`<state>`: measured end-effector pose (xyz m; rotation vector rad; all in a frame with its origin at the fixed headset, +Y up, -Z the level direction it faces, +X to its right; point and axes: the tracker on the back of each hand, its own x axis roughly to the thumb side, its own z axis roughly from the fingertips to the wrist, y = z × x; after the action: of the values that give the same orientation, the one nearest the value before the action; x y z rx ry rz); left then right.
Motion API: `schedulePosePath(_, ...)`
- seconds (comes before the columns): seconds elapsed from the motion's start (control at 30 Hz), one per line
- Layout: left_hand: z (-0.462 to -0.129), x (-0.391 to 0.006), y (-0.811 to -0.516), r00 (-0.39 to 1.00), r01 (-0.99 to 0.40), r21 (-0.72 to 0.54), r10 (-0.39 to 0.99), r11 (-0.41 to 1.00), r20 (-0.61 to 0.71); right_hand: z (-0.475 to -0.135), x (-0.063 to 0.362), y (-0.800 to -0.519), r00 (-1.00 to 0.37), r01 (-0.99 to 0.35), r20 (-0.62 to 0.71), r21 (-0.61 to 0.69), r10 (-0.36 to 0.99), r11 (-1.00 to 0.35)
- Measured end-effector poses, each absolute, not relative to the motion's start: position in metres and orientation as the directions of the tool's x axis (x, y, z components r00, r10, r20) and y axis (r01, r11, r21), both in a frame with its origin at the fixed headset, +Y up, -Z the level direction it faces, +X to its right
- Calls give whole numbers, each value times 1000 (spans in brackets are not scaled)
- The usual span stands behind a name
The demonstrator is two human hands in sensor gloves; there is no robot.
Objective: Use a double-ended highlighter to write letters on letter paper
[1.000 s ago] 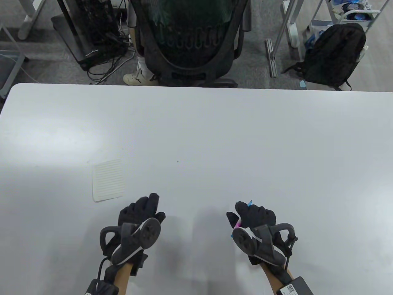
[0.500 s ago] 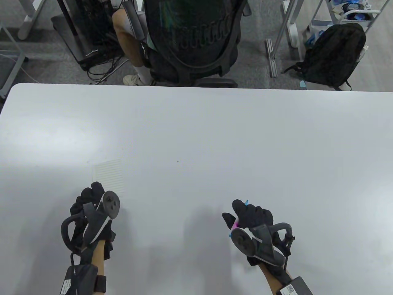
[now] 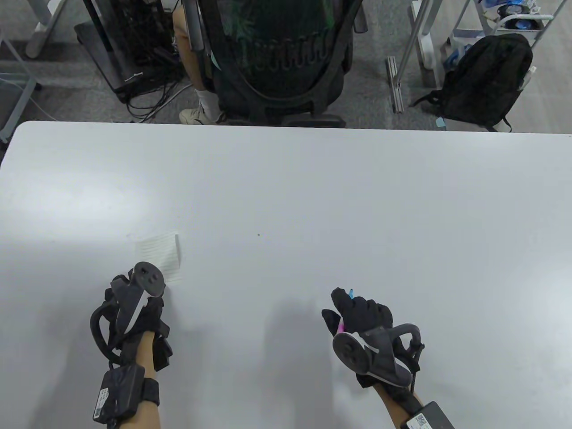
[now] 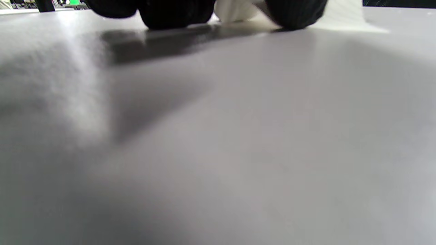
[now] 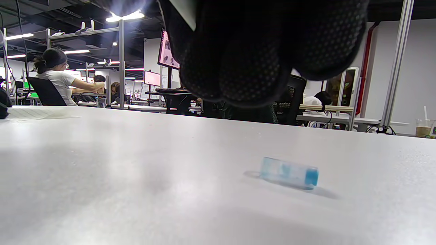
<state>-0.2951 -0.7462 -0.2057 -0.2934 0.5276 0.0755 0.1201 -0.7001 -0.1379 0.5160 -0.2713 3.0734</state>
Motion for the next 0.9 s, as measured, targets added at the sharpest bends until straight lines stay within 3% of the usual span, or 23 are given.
schedulePosePath(0.33, -206, -301, -741, 870, -79, -198, -29, 977, -493, -138, 119, -701, -944, -38, 328, -176, -22, -984)
schedulePosePath(0.5, -201, -290, -724, 895, -4, -91, -37, 996, -445, -138, 119, -698, -945, -50, 327, -180, -11, -982)
schedulePosePath(0.9, -171, -200, -682, 997, 22, 45, -18, 999, -78, -139, 122, -698, -947, -61, 320, -193, -4, -979)
